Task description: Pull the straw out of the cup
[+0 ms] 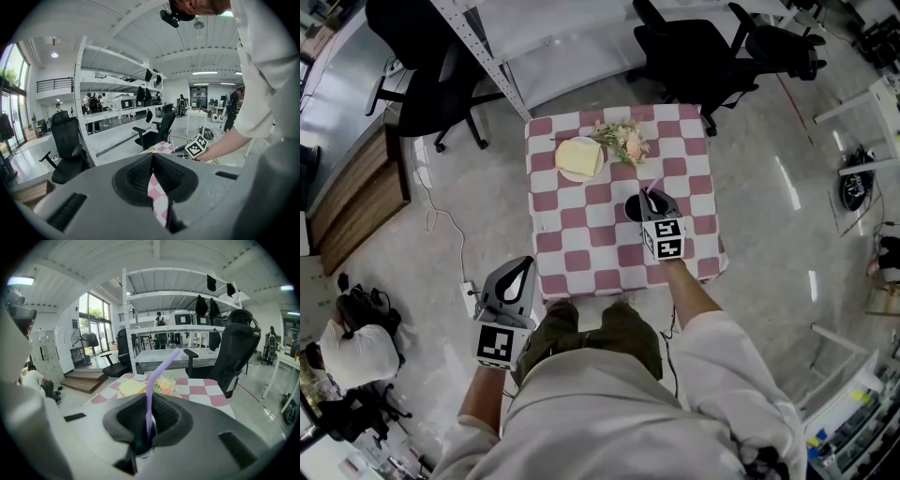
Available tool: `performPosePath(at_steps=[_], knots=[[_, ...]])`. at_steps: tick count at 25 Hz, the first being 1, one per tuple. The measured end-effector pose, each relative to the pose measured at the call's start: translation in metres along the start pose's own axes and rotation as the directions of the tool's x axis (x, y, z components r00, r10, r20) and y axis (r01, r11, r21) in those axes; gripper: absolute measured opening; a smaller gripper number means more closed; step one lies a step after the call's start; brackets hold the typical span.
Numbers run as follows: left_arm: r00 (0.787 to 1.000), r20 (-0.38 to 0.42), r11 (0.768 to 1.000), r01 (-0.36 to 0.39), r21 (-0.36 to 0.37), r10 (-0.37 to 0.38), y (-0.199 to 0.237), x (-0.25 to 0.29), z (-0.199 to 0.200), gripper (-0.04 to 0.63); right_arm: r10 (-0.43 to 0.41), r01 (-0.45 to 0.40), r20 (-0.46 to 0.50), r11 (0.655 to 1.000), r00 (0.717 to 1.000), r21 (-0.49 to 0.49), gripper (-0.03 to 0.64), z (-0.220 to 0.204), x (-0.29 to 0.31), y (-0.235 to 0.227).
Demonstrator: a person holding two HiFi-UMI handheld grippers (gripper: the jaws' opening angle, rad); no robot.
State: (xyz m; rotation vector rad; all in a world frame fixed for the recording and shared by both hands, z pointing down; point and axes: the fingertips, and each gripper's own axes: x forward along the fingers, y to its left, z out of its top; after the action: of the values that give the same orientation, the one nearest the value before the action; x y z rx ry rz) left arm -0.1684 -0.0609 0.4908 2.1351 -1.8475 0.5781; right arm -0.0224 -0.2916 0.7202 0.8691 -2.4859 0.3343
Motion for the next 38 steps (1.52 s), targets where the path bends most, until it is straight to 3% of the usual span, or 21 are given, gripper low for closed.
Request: performPosePath(at_steps=[24, 38], knots=[[0.990, 0.094, 0.995, 0.101, 0.003, -0.101, -0.018, 0.014, 0.025, 0.003, -0.011, 0.010, 0.199, 1.000, 0.980, 0.006, 0.037, 0.099, -0.078, 0.012], [0.978, 0.131, 0.987, 0.160, 0.019, -0.161, -0.029, 0.016, 0.039, 0.003, -0.023, 0.026, 0.266, 1.000, 0.964, -0.009, 0.037, 0.137, -0.122, 0.021]])
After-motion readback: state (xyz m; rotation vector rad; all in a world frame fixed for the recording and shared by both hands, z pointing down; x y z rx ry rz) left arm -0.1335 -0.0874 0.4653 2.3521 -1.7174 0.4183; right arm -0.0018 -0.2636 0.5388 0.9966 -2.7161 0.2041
